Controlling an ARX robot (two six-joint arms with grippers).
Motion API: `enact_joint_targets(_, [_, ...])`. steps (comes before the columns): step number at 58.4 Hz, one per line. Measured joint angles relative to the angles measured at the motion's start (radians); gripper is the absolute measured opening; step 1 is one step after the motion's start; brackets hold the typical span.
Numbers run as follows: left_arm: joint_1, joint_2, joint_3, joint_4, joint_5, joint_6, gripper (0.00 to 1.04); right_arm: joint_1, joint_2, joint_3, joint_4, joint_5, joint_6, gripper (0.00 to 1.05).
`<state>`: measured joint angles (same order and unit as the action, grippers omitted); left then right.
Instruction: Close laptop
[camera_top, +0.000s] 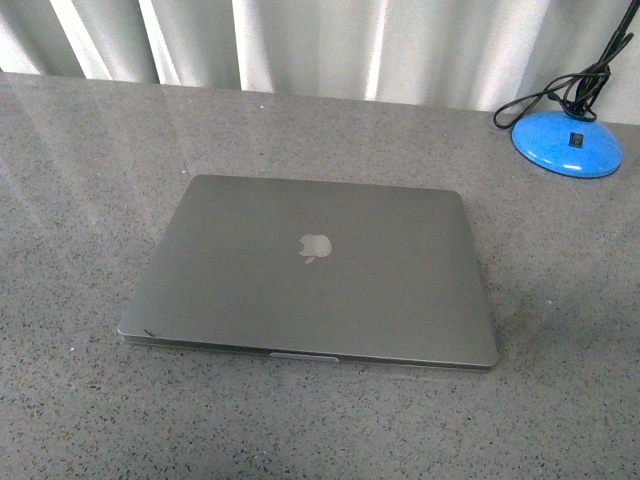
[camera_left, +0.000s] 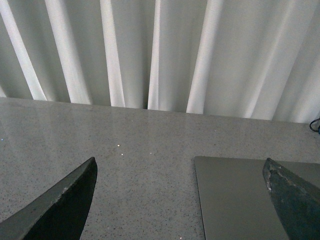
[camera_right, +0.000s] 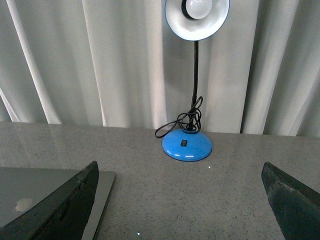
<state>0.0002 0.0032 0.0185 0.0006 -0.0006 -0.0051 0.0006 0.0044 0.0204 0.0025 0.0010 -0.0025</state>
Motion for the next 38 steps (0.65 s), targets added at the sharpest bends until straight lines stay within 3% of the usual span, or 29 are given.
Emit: enact_joint_targets(38, [0.0, 0.0, 0.0, 0.0, 0.0, 0.0, 0.98, 0.0, 0.0, 0.0, 0.0, 0.0, 0.0, 0.95])
